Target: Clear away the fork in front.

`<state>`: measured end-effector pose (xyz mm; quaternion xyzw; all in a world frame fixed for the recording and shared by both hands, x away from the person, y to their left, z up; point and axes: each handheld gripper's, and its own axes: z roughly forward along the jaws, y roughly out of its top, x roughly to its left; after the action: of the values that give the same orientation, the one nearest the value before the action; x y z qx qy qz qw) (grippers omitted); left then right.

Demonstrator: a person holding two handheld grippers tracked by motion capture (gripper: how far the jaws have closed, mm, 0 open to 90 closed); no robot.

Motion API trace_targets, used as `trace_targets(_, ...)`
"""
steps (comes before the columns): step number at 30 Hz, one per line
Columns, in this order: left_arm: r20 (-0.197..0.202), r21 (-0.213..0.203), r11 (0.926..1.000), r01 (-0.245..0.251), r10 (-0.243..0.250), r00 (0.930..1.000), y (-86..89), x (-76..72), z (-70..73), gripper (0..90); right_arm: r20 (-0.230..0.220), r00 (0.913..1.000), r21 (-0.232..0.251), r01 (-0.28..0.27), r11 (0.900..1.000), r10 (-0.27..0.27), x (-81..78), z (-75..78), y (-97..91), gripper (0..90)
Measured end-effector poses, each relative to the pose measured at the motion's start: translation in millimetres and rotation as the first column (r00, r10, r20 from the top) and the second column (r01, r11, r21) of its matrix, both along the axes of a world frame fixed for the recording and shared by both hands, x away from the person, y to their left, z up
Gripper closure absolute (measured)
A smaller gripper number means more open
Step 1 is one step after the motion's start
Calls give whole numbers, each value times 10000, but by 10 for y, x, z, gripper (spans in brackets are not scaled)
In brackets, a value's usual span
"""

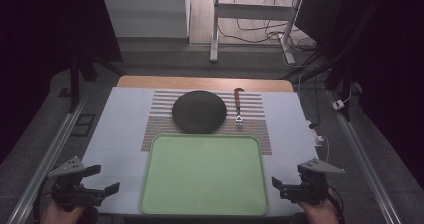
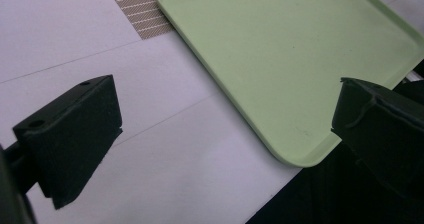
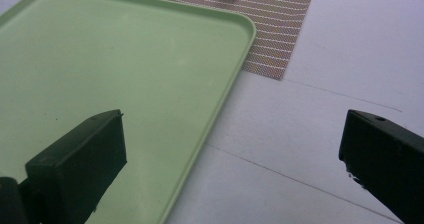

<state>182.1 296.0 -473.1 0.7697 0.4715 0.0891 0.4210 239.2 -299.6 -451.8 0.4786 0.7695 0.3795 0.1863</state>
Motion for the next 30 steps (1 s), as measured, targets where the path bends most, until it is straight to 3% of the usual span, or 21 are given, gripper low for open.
trace_targets(5, 85, 491, 9987, -145, 141, 9999, -21, -5, 3, 0, -93, 9998, -128, -183, 9998, 182, 7, -5, 22, 0)
trace_targets(15, -84, 212, 9996, 187, -185, 9998, -12, 12, -7, 0, -237, 9990, -77, -369, 9993, 367, 19, -10, 25, 0)
trace_targets(30, -193, 242, 9995, 203, -198, 9996, -14, 21, -11, 4, -117, 9986, -375, -519, 9979, 515, 23, 13, 59, 0)
